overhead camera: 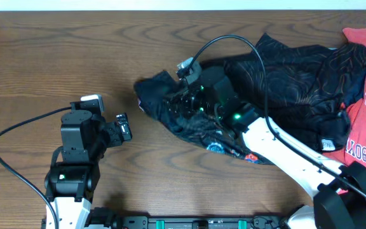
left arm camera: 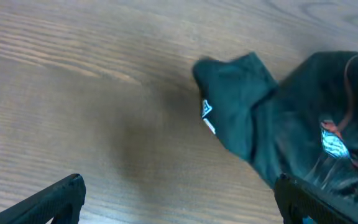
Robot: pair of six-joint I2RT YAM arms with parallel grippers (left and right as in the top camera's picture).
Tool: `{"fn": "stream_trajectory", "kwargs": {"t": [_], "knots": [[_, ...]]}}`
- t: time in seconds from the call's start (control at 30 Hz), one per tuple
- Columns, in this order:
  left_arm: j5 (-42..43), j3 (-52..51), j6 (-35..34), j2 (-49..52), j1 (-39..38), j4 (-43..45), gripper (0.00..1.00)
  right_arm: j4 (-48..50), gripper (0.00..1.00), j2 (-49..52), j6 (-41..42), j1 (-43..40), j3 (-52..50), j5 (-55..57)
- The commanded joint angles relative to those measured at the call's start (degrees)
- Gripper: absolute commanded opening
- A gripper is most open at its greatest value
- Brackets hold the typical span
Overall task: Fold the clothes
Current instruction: 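Grasp the black jersey with the right gripper and drag it leftward, then grasp the jersey's left edge with the left gripper and pull it left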
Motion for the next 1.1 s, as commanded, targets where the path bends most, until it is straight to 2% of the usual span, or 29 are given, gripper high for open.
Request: {"fn": "stream_trajectory", "kwargs": {"t": [0.0,0.1,0.23,0.47,0.67,0.8,1.0,1.07], "knots": [[0.0,1.3,0.1,0.1,0.2,0.1,0.98,-4.7,0.99,-0.5,4.0,-2.9,0.3,12.1],[2.2,1.3,0.0,0.2,0.2,0.4,0.98,-13.8,0.99,-2.5,5.6,-7.1,0.3,17.5],[7.6,1.2,-4.5,1.6,0.1,3.0,0.98,-25.0,0.99,-5.7,5.8,-15.0,0.3,18.9],[17.8,1.2,-10.8,12.4,0.1,9.2,0.98,-35.8,0.99,-9.8,5.8,-26.4,0.3,18.2],[21.8,1.2,-19.5,26.4,-0.4,15.3,0.98,-41.5,0.99,-10.4,5.8,-31.5,0.3,18.3],[24.0,1.2,-21.9,34.1,-3.2,20.5,1.00,-43.1,0.99,-10.4,5.8,-33.0,0.3,18.2],[23.9,1.2,-22.9,43.1,-10.9,30.1,0.90,-43.3,0.99,-10.4,5.8,-33.1,0.3,18.2],[22.8,1.2,-22.8,45.1,-13.1,32.9,0.83,-43.3,0.99,-10.4,5.8,-33.2,0.3,18.2]]}}
